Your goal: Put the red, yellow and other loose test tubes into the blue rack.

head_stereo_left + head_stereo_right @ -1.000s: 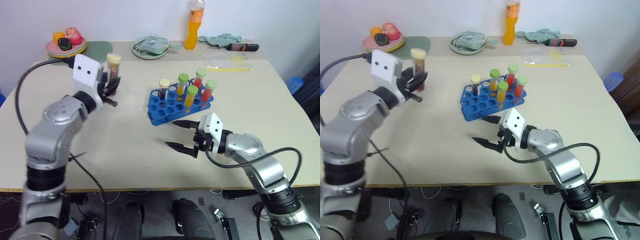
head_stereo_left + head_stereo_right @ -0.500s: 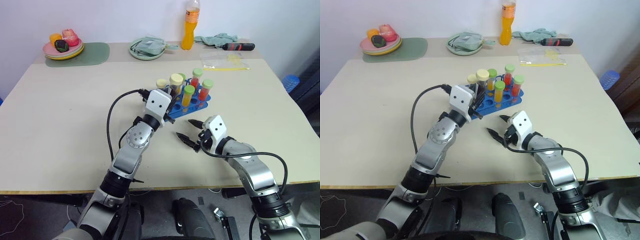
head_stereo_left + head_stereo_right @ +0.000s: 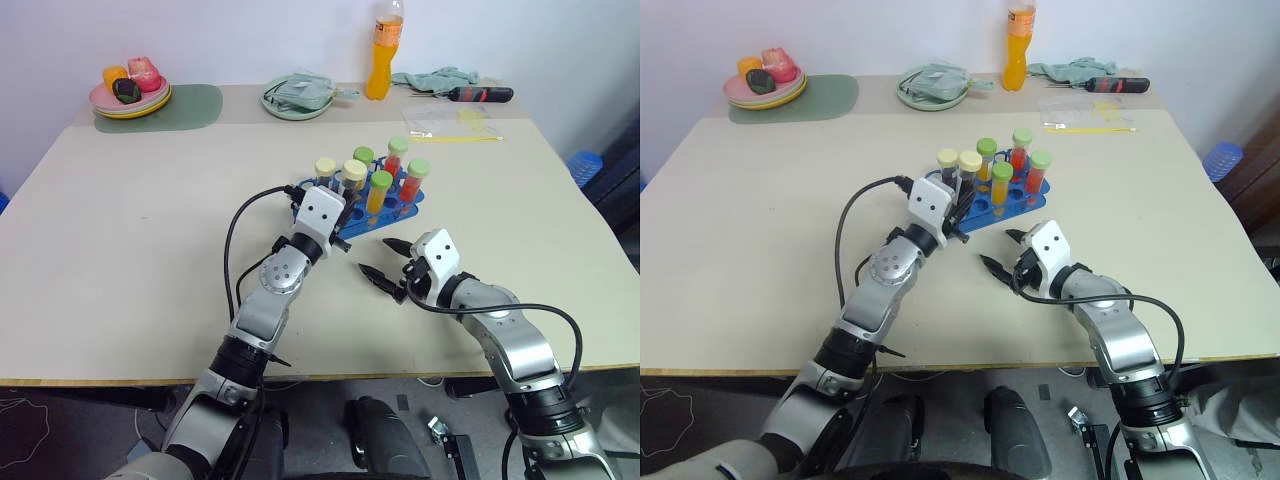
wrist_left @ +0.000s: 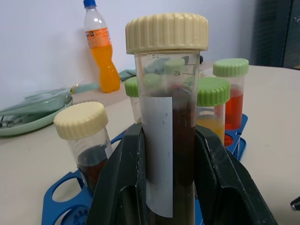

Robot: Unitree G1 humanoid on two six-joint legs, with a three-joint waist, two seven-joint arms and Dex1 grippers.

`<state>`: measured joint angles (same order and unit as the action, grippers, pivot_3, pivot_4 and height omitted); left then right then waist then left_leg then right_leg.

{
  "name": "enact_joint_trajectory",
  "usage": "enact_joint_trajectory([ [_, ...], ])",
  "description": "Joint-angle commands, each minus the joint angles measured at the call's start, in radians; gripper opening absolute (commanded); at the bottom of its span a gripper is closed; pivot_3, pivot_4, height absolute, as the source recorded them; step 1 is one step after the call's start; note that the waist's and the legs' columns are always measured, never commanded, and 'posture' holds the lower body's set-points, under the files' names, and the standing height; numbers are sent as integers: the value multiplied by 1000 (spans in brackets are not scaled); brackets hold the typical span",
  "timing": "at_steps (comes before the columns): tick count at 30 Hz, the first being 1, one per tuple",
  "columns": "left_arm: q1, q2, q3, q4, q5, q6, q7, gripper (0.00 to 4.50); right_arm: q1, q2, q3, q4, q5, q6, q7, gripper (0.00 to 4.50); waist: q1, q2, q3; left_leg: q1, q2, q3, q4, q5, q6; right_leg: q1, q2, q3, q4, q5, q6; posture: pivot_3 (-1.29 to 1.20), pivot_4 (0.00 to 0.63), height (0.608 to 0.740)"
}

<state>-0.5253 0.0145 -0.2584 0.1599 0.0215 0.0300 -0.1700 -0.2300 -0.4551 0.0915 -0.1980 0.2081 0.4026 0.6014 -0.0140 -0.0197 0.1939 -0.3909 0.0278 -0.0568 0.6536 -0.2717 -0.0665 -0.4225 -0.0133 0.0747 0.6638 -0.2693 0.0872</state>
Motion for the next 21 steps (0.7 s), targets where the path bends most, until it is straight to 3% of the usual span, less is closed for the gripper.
enact_joint_trajectory([
  [1,-33,-15,11,14,14,-32,-3,788,1,-11,-9,-52,-4,-3,2,3826,-1,0,0,0,0,0,0,0,0,0,0,0,0,0,0,0,150,740],
  [21,-74,-38,48,189,17,-152,-32,788,14,-12,-6,-82,-14,9,6,3826,-1,0,0,0,0,0,0,0,0,0,0,0,0,0,0,0,150,740],
])
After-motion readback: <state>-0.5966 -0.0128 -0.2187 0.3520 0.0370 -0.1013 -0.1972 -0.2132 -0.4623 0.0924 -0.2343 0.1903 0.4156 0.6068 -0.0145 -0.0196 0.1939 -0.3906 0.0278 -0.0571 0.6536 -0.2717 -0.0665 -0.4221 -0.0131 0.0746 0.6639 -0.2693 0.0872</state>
